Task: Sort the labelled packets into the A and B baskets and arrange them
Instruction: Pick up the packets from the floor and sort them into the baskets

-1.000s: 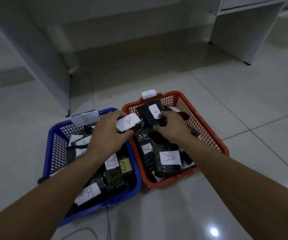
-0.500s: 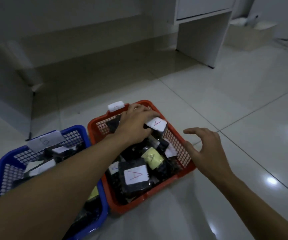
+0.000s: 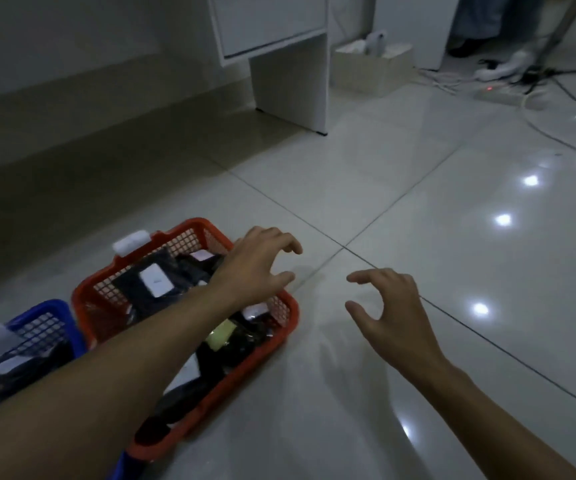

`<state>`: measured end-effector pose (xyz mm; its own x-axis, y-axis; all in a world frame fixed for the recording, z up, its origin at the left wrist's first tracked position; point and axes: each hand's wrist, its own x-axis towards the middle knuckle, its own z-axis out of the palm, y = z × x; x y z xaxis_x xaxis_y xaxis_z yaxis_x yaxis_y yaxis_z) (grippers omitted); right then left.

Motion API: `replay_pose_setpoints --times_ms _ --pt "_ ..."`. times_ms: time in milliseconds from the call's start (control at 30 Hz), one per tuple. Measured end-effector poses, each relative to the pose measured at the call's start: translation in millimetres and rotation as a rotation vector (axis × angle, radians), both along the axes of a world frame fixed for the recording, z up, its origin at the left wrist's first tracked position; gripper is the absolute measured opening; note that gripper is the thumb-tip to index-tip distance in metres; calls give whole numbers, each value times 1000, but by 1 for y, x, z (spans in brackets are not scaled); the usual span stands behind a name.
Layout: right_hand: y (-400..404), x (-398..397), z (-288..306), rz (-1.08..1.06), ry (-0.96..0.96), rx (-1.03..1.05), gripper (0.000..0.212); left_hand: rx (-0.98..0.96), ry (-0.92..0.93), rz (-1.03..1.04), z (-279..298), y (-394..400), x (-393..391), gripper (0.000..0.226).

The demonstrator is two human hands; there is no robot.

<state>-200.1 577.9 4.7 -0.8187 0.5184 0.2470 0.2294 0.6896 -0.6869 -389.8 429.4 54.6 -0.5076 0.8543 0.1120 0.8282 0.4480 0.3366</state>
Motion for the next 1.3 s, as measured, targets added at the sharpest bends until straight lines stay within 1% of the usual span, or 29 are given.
replay_pose_setpoints --times_ms 67,167,267,400,533,667,833,933,1000,1200,1267,1300 --pt "19 28 -3 -76 5 -4 34 27 1 -104 -5 35 29 35" --pt "53 96 -8 -248 -8 -20 34 31 -48 -264 -15 96 87 36" --pt "80 179 -12 -433 -52 -47 34 12 -106 -420 -24 154 160 37" --pt "102 308 -6 -690 -91 -57 34 -15 -138 -643 -29 226 276 41" --pt "111 432 7 -954 -123 -20 33 -1 -216 -805 -25 275 391 44" --pt "102 521 5 -1164 -105 -46 30 -13 -253 -934 -25 304 486 48" --pt "104 580 -17 -1291 -84 -95 33 -81 -187 -1044 -40 343 568 65" --pt "120 604 -31 -1343 -102 -133 37 -99 -79 -1068 -50 378 599 77" --pt "130 616 -41 -1365 -105 -154 39 -145 -2 -1082 -56 405 617 85" --pt "154 633 -67 -1346 -115 -199 39 -323 100 -1123 -92 473 663 104" --pt "160 635 -70 -1340 -101 -197 39 -351 89 -1130 -106 483 671 105" --pt "162 634 -71 -1336 -96 -193 39 -335 81 -1130 -113 485 671 103"
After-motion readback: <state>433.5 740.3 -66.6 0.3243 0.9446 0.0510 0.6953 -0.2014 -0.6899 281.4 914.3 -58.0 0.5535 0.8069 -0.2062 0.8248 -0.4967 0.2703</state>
